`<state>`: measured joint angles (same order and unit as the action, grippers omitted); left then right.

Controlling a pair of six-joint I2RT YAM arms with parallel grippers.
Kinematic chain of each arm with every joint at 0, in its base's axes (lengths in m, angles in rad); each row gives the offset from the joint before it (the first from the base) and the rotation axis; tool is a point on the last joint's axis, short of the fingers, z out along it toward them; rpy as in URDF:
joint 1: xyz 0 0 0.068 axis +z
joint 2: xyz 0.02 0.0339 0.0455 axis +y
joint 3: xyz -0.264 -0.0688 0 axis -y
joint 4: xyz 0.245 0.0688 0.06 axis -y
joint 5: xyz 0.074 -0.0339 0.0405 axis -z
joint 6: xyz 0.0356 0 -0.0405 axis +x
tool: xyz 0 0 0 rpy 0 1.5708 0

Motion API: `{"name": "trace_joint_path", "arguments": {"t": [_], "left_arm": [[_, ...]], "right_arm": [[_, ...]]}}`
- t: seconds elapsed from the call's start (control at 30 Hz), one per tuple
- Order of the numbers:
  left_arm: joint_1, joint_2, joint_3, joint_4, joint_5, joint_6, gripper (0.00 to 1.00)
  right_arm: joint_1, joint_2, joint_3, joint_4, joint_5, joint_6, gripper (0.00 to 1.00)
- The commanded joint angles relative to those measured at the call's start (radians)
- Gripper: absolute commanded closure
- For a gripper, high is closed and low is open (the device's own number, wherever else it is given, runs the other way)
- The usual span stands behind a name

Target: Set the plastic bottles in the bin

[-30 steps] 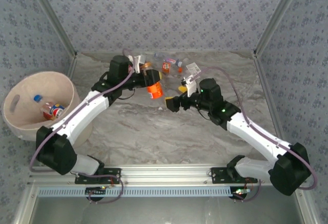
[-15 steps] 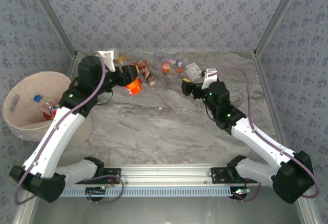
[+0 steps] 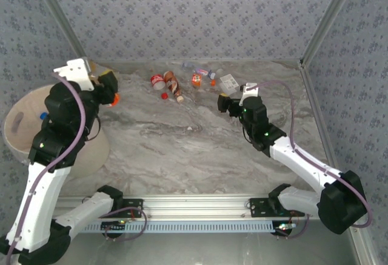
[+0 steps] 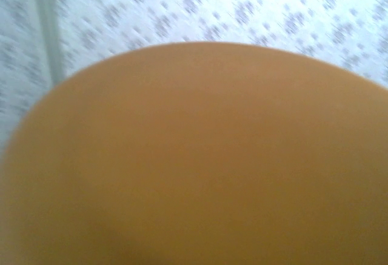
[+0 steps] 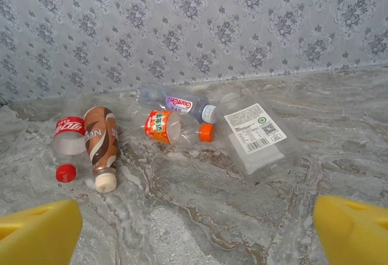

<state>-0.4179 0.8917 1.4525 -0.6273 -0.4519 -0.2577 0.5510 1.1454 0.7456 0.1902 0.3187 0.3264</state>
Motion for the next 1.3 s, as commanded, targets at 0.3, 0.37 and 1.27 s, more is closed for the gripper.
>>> {"name": "trace_joint_path", "arguments": {"t": [0.3, 0.37, 1.27], "left_arm": [[0.282, 0.024, -0.021, 0.077, -0.291, 0.152, 0.49], [0.372, 0.023, -0.051, 0.107, -0.272, 0.131, 0.49], [0.906, 0.179, -0.261, 0.279, -0.150, -0.080, 0.18]], "right_arm": [[-0.010, 0.022, 0.069, -0.037, -0.023, -0.019, 0.00], [-0.011, 0.018, 0.073, -0.047, -0.021, -0.028, 0.00], [-0.022, 0.016, 0.106, -0.038, 0.002, -0.101, 0.00]]}}
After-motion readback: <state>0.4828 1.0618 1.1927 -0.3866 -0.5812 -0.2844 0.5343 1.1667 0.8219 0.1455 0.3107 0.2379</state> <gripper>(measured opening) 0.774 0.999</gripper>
